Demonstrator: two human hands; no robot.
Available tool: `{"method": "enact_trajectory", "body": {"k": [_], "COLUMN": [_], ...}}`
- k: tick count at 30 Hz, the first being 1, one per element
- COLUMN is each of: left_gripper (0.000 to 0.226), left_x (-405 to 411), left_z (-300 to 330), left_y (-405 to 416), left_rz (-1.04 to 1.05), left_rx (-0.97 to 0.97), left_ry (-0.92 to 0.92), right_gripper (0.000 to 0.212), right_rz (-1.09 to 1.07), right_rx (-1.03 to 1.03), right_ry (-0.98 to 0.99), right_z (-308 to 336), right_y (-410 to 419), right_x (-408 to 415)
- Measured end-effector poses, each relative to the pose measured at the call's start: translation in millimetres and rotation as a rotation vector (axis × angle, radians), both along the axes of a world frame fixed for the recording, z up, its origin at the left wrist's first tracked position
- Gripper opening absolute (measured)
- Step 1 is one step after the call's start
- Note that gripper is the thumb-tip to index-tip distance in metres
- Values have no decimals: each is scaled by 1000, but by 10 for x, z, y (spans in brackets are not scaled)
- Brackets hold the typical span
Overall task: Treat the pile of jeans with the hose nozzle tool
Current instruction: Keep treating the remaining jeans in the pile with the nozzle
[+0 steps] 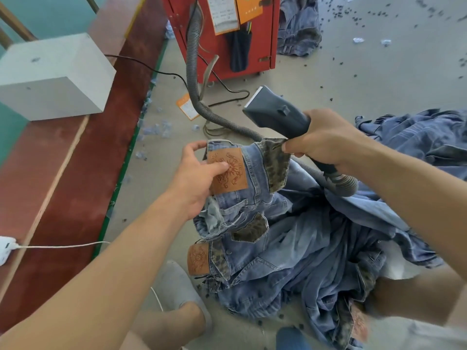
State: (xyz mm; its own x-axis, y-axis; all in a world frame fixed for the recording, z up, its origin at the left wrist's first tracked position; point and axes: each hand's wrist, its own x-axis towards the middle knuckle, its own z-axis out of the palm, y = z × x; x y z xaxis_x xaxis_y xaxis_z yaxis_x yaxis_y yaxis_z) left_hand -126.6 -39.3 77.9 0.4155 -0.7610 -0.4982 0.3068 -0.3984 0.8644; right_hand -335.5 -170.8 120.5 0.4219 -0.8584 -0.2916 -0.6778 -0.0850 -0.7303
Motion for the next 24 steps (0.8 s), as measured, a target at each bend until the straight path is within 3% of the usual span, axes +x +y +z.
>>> {"method": "enact_trajectory", "body": {"k": [4, 5, 7, 9, 13, 15, 18, 22, 24], "left_gripper": [56, 60, 70, 60, 41, 43, 59, 91, 103], "left_x": [-86, -86, -101, -148, -88, 5, 137, 155, 86], "left_z": [-14, -23, -78, -176, -211, -137, -60, -31, -57], "left_y": [22, 51, 155, 260, 207, 153, 133, 147, 144], "left_rz": [35, -37, -403, -635, -419, -306, -246, -262, -316], "left_rx": [-57, -3, 215, 328, 146, 65, 11, 15, 2], "left_ry": [97, 100, -44, -124, 43, 157, 233, 366, 436], "right_gripper": [13, 11, 10, 11, 13, 24, 45, 40, 37], "right_rz": [-61, -98, -170, -212, -144, -36, 206, 613, 700], "right_rx": [-11, -5, 3, 8, -46, -145, -291, -326, -291], "right_ry": [-51, -81, -122, -133, -46, 6, 63, 347, 378], "right_z": [12, 14, 26, 41, 14, -13, 10, 49, 20], "right_y": [1, -18, -64, -110, -192, -215, -207, -36, 112], "right_x": [9, 0, -25, -51, -121, -148, -244, -316, -245]}}
